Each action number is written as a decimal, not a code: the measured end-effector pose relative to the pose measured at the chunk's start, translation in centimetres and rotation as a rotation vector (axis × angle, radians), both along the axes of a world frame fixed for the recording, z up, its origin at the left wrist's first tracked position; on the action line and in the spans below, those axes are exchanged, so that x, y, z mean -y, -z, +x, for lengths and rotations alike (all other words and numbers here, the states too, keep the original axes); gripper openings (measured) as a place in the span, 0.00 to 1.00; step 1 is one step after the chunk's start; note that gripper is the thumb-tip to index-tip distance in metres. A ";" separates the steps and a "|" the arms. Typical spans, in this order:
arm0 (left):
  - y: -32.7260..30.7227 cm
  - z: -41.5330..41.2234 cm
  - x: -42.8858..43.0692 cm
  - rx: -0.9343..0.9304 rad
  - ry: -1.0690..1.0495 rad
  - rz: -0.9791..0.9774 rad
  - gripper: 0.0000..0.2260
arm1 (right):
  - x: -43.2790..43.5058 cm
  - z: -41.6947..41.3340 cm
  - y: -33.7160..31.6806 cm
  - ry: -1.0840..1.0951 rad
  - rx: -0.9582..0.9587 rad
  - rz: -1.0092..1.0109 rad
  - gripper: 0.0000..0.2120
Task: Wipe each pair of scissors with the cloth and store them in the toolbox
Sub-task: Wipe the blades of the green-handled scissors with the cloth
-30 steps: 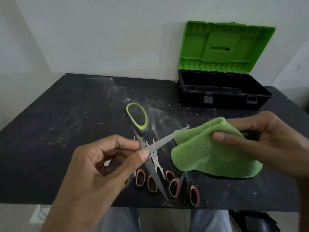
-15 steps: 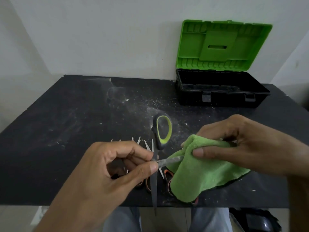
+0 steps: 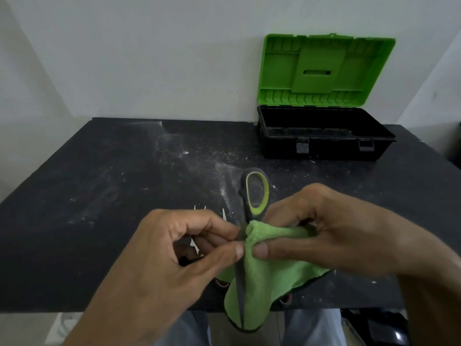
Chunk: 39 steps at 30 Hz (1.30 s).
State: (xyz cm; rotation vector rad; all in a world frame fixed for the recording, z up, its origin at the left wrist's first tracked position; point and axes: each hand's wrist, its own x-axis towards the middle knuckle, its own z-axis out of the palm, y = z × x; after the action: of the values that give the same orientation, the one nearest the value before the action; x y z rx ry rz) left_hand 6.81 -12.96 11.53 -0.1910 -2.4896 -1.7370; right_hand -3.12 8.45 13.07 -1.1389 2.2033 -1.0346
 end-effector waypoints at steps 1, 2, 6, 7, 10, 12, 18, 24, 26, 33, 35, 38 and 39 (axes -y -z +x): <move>0.0 0.0 -0.1 0.007 -0.011 0.019 0.02 | 0.3 0.1 0.4 0.019 -0.001 -0.020 0.14; 0.0 0.0 -0.1 0.023 -0.028 0.053 0.02 | 0.4 0.2 0.7 0.048 0.008 -0.047 0.14; 0.0 -0.2 -0.1 0.135 -0.064 0.210 0.05 | 0.2 0.3 1.2 0.098 0.079 -0.131 0.11; 0.1 -0.2 -0.2 0.155 -0.059 0.226 0.06 | 0.1 0.2 1.0 0.085 0.099 -0.139 0.10; 0.0 -0.3 -0.2 0.185 -0.043 0.244 0.07 | -0.1 0.1 0.7 0.063 0.169 -0.152 0.09; 0.1 -0.4 -0.2 0.190 -0.049 0.249 0.08 | -0.6 -0.3 0.6 0.080 0.205 -0.134 0.12; 0.9 -0.6 0.3 0.175 -0.059 0.251 0.10 | -1.1 -0.7 0.9 0.142 0.225 -0.130 0.12; 0.5 -0.9 -0.1 0.134 -0.079 0.255 0.11 | 0.1 -0.2 1.2 0.236 0.176 -0.179 0.12; 0.4 -0.8 -0.1 0.133 -0.096 0.251 0.10 | 0.3 0.1 1.4 0.251 0.155 -0.175 0.12; 0.8 -0.4 0.9 0.193 -0.120 0.248 0.12 | -1.1 -0.8 0.9 0.263 0.226 -0.164 0.08; 0.7 -0.6 0.4 0.199 -0.108 0.255 0.11 | -0.6 -0.6 1.3 0.263 0.225 -0.181 0.09; 0.7 -0.7 -0.3 0.207 -0.071 0.275 0.10 | 0.2 0.3 1.7 0.227 0.216 -0.194 0.07; 0.6 -0.8 -0.3 0.211 -0.072 0.279 0.10 | 0.2 0.3 1.8 0.230 0.217 -0.183 0.08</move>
State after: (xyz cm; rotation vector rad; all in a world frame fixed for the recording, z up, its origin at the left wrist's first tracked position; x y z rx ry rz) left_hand 5.98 -12.67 10.96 0.1081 -2.3126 -2.1453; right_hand -2.81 8.21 11.31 -0.8121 2.1340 -1.4100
